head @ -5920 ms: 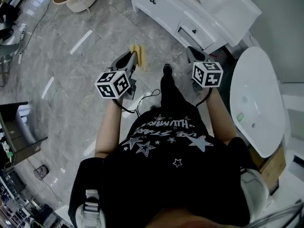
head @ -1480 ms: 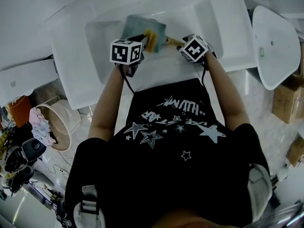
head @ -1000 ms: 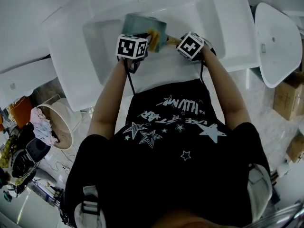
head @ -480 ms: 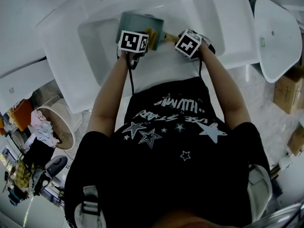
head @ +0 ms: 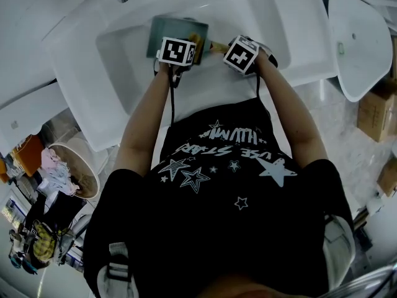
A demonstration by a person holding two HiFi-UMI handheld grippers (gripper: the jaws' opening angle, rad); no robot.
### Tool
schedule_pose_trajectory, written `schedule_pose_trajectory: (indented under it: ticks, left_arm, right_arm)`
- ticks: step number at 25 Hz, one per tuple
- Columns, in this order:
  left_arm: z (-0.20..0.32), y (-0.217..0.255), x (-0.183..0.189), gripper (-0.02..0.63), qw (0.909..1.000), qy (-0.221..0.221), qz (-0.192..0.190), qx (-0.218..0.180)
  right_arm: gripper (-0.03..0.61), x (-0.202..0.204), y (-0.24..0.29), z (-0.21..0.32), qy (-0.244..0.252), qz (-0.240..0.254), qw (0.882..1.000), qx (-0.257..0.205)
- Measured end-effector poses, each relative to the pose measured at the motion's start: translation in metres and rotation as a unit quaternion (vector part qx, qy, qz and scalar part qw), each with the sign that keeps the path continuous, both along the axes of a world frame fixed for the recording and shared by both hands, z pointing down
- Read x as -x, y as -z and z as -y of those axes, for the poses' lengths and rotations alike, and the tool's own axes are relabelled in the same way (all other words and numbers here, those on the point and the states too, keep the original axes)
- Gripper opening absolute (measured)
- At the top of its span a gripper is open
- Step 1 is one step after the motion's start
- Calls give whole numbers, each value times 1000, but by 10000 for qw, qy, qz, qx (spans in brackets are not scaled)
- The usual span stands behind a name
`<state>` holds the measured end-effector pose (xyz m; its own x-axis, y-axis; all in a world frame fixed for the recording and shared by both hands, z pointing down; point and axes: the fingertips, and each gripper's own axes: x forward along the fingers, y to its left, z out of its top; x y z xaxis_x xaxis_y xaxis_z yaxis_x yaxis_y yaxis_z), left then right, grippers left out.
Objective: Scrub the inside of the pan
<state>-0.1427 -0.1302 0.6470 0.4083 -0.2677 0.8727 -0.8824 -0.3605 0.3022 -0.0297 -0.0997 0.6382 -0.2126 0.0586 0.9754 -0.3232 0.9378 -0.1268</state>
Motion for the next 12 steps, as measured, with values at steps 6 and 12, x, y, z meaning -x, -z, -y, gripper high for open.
schedule_pose_trajectory:
  ticks: [6, 12]
  left_arm:
    - [-6, -15, -12, 43, 9988, -366, 311, 93]
    - [-8, -14, -22, 43, 9981, -471, 358, 181]
  right_arm:
    - [147, -7, -4, -4, -100, -145, 9998, 124]
    - [149, -7, -3, -5, -144, -130, 9996, 190]
